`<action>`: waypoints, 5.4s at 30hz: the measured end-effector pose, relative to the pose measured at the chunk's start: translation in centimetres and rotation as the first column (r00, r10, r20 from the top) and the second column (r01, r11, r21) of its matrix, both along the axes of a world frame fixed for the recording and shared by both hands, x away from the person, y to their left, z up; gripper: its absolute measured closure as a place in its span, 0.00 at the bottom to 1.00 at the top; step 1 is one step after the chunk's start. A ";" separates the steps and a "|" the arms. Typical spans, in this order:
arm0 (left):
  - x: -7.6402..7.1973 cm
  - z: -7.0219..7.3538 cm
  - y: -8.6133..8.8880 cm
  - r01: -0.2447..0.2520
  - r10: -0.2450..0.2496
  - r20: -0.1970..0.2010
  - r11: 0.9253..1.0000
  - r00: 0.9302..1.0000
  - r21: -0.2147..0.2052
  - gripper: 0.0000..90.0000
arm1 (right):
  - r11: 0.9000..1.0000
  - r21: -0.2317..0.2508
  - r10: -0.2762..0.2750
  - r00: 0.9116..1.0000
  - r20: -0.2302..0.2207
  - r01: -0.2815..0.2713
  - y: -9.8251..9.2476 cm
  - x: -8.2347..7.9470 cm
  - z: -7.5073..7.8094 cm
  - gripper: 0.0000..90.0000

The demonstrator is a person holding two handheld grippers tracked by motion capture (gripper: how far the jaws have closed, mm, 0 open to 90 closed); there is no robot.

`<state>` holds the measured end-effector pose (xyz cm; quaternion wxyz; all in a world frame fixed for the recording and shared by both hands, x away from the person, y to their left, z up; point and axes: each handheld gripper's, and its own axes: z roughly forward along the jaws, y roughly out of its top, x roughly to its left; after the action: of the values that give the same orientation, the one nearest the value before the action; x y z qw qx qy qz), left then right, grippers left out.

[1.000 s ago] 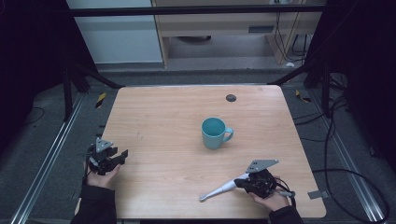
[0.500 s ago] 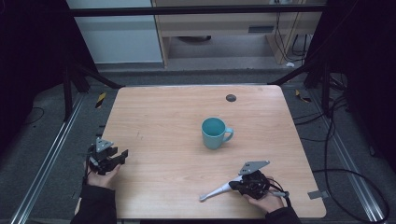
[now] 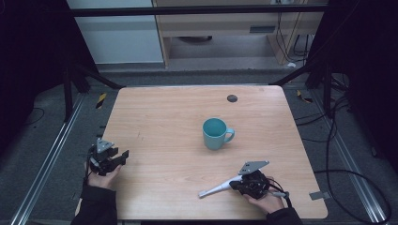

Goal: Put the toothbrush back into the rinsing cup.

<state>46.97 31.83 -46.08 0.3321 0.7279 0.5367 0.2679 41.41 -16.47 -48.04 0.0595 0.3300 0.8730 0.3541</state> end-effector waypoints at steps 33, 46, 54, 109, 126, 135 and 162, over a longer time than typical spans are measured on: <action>0.1 -0.2 -0.1 0.005 -0.005 -0.004 1.000 1.000 0.011 0.58 | 0.928 -0.011 -0.368 0.923 0.114 0.372 -5.8 5.0 0.2 0.99; 0.1 0.0 -0.1 0.005 -0.005 0.002 1.000 1.000 0.008 0.58 | 0.932 -0.068 -0.347 0.930 0.118 0.356 -5.6 4.5 0.1 0.99; 0.1 0.0 -0.1 0.005 -0.005 0.003 1.000 1.000 0.005 0.58 | 0.930 -0.078 -0.350 0.931 0.106 0.359 -6.0 4.0 0.1 0.99; 0.3 -0.2 -0.2 0.025 -0.025 -0.001 1.000 1.000 -0.003 0.56 | 0.957 -0.001 -0.284 0.942 0.180 0.289 -7.1 4.2 3.4 0.65; 0.4 -0.2 0.0 0.034 -0.034 -0.016 0.999 0.999 -0.001 0.55 | 0.992 -0.112 0.061 0.993 0.105 -0.050 -3.6 5.7 7.1 0.56; 0.4 -0.2 -0.1 0.039 -0.039 -0.021 0.999 0.999 0.003 0.55 | 0.955 -0.206 0.225 0.974 0.042 -0.211 -1.9 5.0 6.6 0.52; 0.5 -0.4 -0.1 0.042 -0.042 -0.030 0.999 0.999 0.012 0.54 | 0.794 -0.419 0.409 0.897 -0.166 -0.440 1.3 4.7 2.5 0.54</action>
<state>47.43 31.77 -46.44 0.3249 0.7450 0.5246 0.2532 46.07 -15.17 -45.51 0.0235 0.1148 0.9836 0.1373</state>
